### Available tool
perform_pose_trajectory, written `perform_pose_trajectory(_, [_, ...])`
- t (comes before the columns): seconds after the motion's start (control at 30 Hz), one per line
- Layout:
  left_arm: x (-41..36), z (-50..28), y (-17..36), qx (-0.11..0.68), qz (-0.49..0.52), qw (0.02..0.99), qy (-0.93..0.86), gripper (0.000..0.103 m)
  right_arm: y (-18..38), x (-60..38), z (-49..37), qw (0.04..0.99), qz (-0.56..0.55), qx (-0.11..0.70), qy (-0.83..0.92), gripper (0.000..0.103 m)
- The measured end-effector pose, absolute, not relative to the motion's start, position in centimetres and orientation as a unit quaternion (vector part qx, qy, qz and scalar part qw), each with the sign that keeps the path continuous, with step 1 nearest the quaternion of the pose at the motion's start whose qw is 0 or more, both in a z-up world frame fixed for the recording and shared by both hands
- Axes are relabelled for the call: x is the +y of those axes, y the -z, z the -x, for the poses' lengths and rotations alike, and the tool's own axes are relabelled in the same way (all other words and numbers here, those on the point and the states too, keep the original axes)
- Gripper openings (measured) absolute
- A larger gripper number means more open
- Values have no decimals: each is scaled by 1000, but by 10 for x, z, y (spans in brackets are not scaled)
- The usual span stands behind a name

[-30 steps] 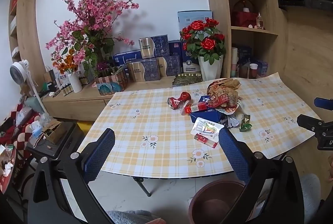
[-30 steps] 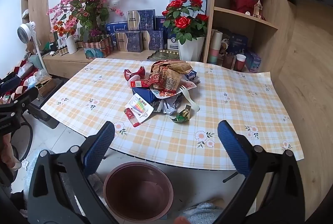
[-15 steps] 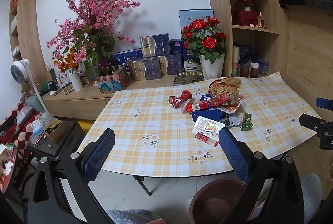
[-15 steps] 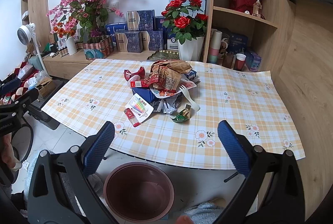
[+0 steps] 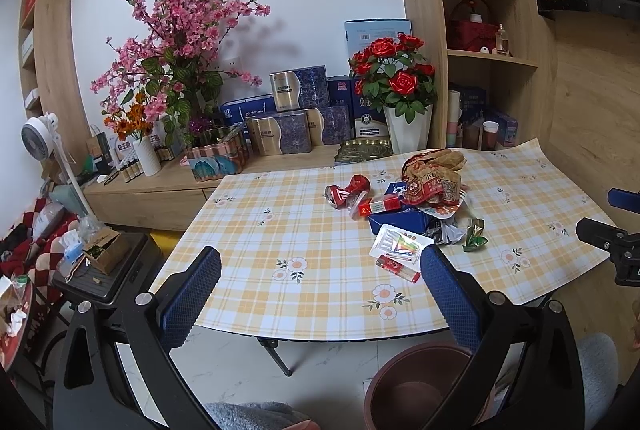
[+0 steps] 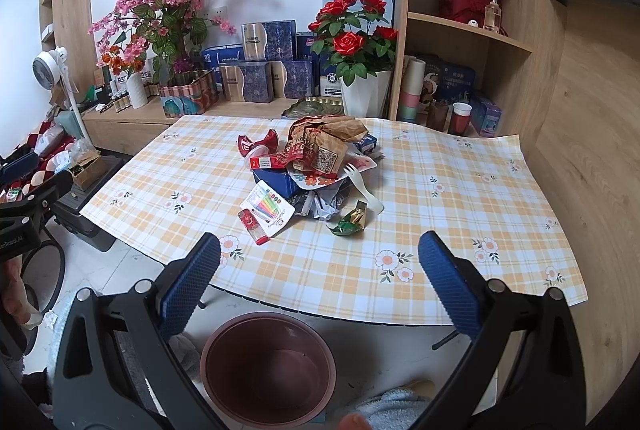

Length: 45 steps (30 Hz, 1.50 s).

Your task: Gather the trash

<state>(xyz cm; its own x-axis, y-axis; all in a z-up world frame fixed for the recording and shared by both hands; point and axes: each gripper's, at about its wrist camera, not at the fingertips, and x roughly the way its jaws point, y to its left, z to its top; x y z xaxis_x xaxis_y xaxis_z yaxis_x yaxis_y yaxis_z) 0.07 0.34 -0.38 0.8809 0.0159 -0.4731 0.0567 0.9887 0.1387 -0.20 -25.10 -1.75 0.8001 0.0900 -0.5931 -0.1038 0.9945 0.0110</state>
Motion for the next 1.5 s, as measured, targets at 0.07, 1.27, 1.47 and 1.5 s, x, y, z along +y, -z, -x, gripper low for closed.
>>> perform_pose_trajectory(0.07, [3, -1, 5, 243, -76, 967, 10, 98, 18, -251, 2, 949, 11, 312, -51, 97])
perform_pose_trajectory(1.27, [13, -5, 9, 248, -47, 967, 43, 98, 22, -262, 1, 948, -25, 311, -56, 98])
perform_pose_trajectory(1.47, [17, -16, 15, 240, -34, 969, 49, 98, 29, -261, -11, 948, -32, 310, -70, 98])
perform_pose_trajectory(1.5, [17, -20, 16, 237, -38, 970, 43, 98, 30, -257, -15, 948, -25, 310, -70, 98])
